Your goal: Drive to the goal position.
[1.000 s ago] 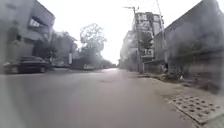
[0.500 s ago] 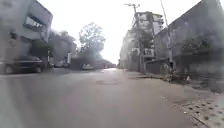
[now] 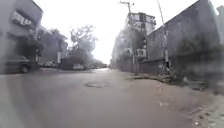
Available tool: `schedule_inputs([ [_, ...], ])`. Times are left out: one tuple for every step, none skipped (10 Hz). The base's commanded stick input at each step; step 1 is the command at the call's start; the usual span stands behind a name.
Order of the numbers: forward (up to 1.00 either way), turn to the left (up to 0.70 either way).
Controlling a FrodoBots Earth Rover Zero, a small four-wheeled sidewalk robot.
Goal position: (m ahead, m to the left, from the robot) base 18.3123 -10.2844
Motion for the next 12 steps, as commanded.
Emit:
schedule_inputs([
  [1.0, 0.06],
  [1.0, 0.06],
  [1.0, 0.06],
  [1.0, 0.06],
  [1.0, 0.06],
  [1.0, 0.06],
  [1.0, 0.06],
  [1.0, 0.06],
  [1.0, 0.06],
  [1.0, -0.34],
  [1.0, -0.34],
  [1.0, -0.34],
])
